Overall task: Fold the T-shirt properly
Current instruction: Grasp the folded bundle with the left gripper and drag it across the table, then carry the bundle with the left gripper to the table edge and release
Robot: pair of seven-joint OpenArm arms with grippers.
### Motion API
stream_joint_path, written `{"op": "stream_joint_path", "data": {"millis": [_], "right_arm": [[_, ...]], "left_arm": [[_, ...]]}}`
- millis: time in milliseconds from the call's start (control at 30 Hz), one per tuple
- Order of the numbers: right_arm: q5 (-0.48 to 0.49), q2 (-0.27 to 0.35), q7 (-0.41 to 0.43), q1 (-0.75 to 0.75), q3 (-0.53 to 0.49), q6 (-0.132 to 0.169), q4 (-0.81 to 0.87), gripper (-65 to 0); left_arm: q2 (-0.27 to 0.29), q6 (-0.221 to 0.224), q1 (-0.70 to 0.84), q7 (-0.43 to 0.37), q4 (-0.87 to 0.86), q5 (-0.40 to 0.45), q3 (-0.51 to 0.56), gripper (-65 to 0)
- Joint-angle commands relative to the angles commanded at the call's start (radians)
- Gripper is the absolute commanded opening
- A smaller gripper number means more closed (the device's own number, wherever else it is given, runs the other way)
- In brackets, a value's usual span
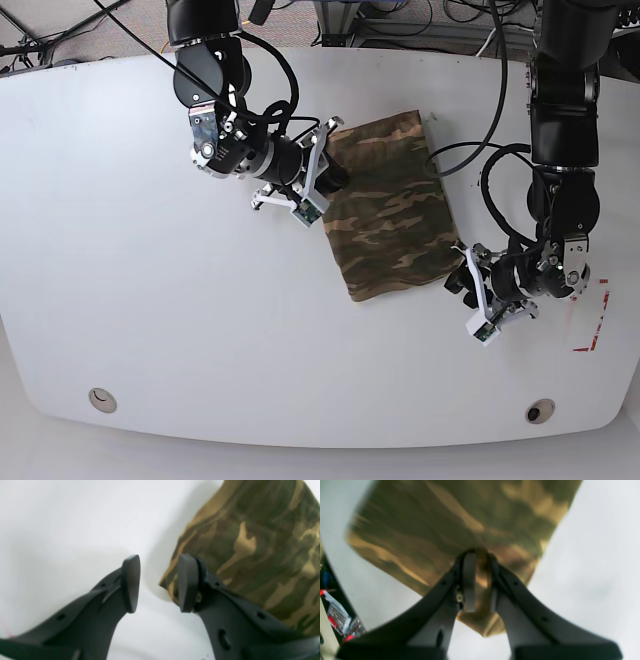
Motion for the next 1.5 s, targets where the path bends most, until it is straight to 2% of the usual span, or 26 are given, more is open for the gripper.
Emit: {"op": "stream_joint_path", "data": {"millis": [133, 233, 333, 433, 467, 533, 567, 633, 767, 900, 1000, 1067, 1200, 1233, 1333, 1400, 1467, 1500], "right_arm": [[-0.006, 0.015, -0.055, 0.005, 0.011, 0.000, 0.064, -58.0], [0.003, 0.041, -0.055, 0.005, 0.081, 0.000, 0.074, -58.0], [0.002, 0.043, -0.060, 0.005, 0.169, 0.008, 0.080, -58.0], [0.005, 0.083, -0.060, 0.009, 0.244, 0.009, 0.074, -57.9], [0.005, 0.091, -0.060, 0.015, 0.253, 0.009, 0.074, -57.9], [0.005, 0.110, -0.060, 0.020, 0.272, 0.009, 0.074, -57.9], [0.005, 0.117, -0.060, 0.020, 0.281, 0.009, 0.072, -57.9], [0.005, 0.123, -0.060, 0.025, 0.296, 0.009, 0.058, -57.9], [0.005, 0.124, -0.060, 0.028, 0.328, 0.009, 0.043, -57.9], [0.005, 0.120, -0.060, 0.029, 0.341, 0.009, 0.032, -57.9], [0.005, 0.118, -0.060, 0.029, 0.342, 0.009, 0.029, -57.9], [0.006, 0.118, -0.060, 0.026, 0.342, 0.009, 0.032, -58.0], [0.006, 0.118, -0.060, 0.028, 0.345, 0.009, 0.031, -58.0], [0.006, 0.118, -0.060, 0.028, 0.345, 0.009, 0.034, -58.0], [0.006, 0.118, -0.060, 0.028, 0.345, 0.009, 0.035, -58.0], [0.006, 0.118, -0.060, 0.028, 0.345, 0.009, 0.035, -58.2], [0.006, 0.118, -0.060, 0.025, 0.371, 0.009, 0.035, -58.2], [0.006, 0.118, -0.060, 0.025, 0.384, 0.009, 0.035, -58.2]], "left_arm": [[0.011, 0.000, 0.038, 0.052, 0.158, 0.006, -0.002, -41.7], [0.061, 0.001, 0.089, 0.089, 0.261, 0.006, -0.002, -41.4], [0.112, 0.140, 0.155, 0.095, 0.347, 0.008, 0.005, -38.6], [0.192, 0.366, 0.232, 0.054, 0.416, 0.009, 0.005, -26.9], [0.204, 0.417, 0.250, 0.032, 0.428, 0.012, 0.006, -25.3], [0.238, 0.555, 0.308, -0.026, 0.451, 0.049, 0.015, -23.1], [0.253, 0.596, 0.327, -0.048, 0.451, 0.074, 0.031, -22.6], [0.282, 0.668, 0.359, -0.104, 0.450, 0.150, 0.081, -22.4], [0.333, 0.746, 0.480, -0.247, 0.445, 0.370, 0.213, -22.4], [0.376, 0.823, 0.554, -0.374, 0.350, 0.528, 0.255, -22.2], [0.377, 0.834, 0.574, -0.423, 0.259, 0.572, 0.252, -22.2], [0.374, 0.834, 0.582, -0.446, 0.192, 0.572, 0.233, -22.2], [0.373, 0.823, 0.589, -0.450, 0.118, 0.571, 0.101, -22.2], [0.362, 0.806, 0.591, -0.450, 0.110, 0.574, 0.061, -22.2], [0.285, 0.671, 0.597, -0.450, 0.103, 0.574, -0.041, -22.2], [0.227, 0.553, 0.611, -0.446, 0.100, 0.575, -0.103, -22.4], [0.135, 0.414, 0.624, -0.425, 0.098, 0.572, -0.167, -22.6], [0.101, 0.361, 0.624, -0.420, 0.095, 0.572, -0.184, -22.8]]}}
